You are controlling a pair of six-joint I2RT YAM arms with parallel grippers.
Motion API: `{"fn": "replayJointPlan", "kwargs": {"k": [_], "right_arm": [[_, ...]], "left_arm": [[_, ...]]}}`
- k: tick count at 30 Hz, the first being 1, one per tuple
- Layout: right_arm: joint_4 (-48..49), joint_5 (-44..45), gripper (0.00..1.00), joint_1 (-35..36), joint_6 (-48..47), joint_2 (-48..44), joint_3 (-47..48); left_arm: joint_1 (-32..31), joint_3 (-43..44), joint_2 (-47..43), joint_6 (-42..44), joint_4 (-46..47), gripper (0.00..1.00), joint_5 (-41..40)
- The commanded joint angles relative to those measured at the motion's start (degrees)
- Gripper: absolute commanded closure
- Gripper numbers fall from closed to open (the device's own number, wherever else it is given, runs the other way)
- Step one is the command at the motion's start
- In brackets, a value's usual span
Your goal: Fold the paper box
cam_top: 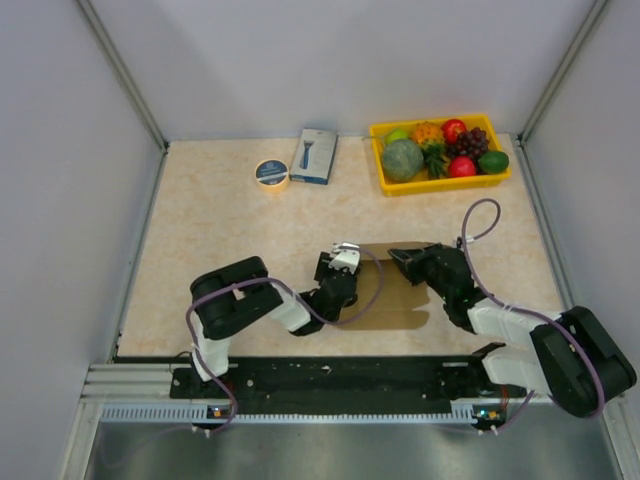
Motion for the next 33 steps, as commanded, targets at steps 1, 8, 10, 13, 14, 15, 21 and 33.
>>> {"fn": "replayJointPlan", "kwargs": {"k": [1,8,10,13,14,15,21,33], "right_arm": [[-5.8,0.8,1.0,1.2,-3.8,1.2,-1.9],[-6.2,1.4,1.0,1.2,-5.7,1.4,-0.8],[-6.4,1.3,1.0,1.2,-6.0,1.1,-0.9],[-6.6,1.5,1.0,1.2,-6.5,0.7,-1.1],[-6.5,1.4,0.99,1.2,-6.9,0.6,-1.1],[-6.8,1.2,0.99,1.2,-7.8,0.5,-0.9],[-7.1,1.8,1.0,1.2,-6.8,0.0,-1.1],[-7.8,0.9,1.0,1.2,-4.6,0.6,0.2]], "left_arm": [[-0.4,-6.5,-9.0,-5.0,2.2,0.36,6.9],[-0.5,-16.8,-25.7,-11.1,-3.1,0.01,21.8],[-0.5,-19.4,-32.0,-11.9,-6.1,0.01,27.5],[-0.1,-19.5,-40.2,-13.5,-15.4,0.02,30.9],[0.1,-19.3,-42.1,-13.9,-17.2,0.03,31.9],[0.9,-18.5,-45.6,-14.2,-19.6,0.05,32.7],[7.2,-12.6,-48.5,-17.6,-33.4,0.23,30.9],[4.5,-14.9,-24.5,-2.1,-0.9,0.19,26.7]]}}
